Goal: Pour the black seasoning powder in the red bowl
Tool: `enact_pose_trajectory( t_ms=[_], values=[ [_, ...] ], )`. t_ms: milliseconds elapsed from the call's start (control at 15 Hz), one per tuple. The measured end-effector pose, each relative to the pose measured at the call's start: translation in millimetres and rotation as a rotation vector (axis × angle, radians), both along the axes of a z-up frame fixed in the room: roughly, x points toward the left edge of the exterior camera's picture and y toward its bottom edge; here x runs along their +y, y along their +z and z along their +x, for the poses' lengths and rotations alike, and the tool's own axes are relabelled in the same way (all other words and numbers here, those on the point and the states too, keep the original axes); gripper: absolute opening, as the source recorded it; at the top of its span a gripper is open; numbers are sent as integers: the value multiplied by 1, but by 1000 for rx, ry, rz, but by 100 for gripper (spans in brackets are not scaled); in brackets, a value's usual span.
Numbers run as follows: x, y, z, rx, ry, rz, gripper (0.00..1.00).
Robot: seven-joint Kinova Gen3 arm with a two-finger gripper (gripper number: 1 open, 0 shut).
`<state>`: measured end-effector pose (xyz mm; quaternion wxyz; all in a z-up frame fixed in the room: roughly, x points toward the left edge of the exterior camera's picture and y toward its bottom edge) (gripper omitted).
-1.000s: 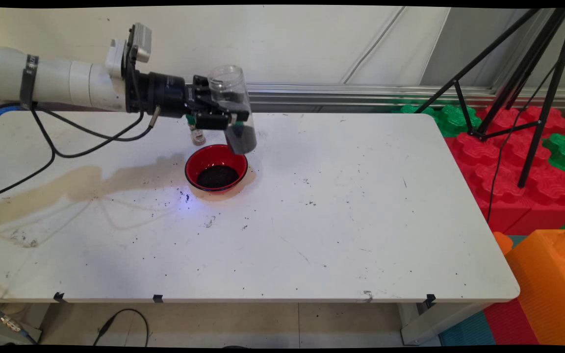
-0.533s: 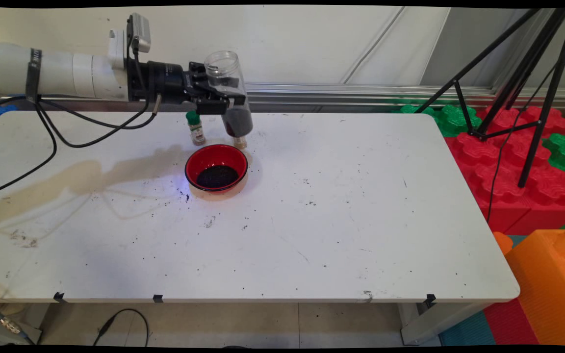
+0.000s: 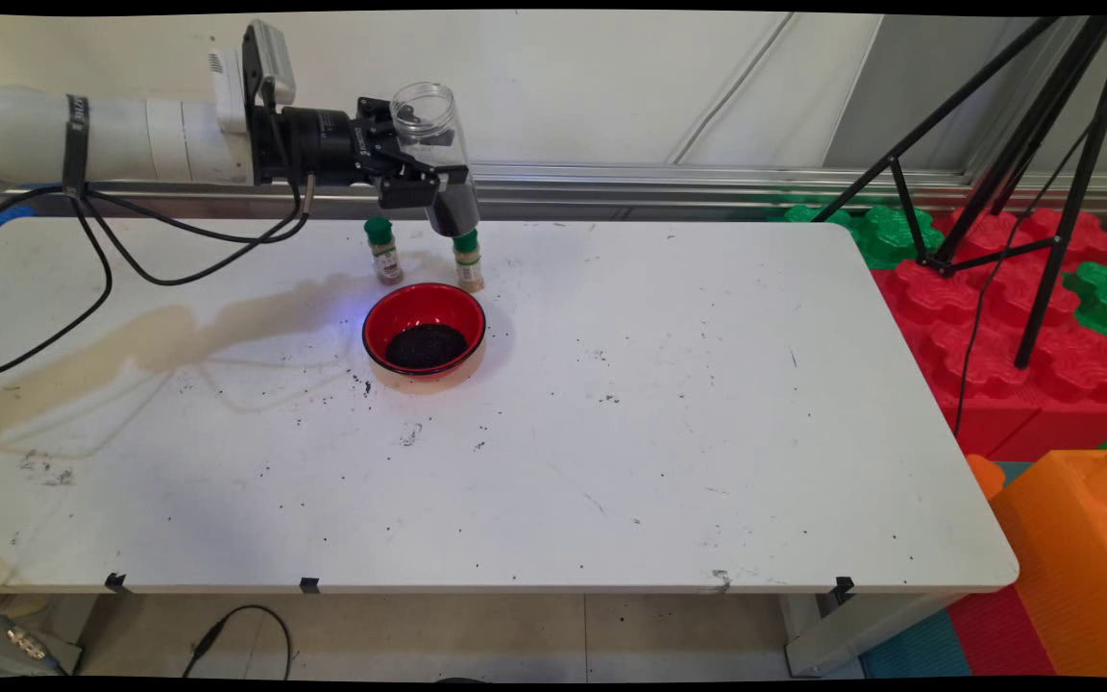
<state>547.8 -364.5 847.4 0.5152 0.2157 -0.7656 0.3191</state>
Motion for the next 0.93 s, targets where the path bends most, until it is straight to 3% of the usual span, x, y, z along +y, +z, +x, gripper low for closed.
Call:
enact_pose_trajectory(
  t_ms=[333,933],
  values=[
    [-2,-8,8,-82,-1,-78,0],
    [1,-26,16,-298,-49,-265,0]
  ],
)
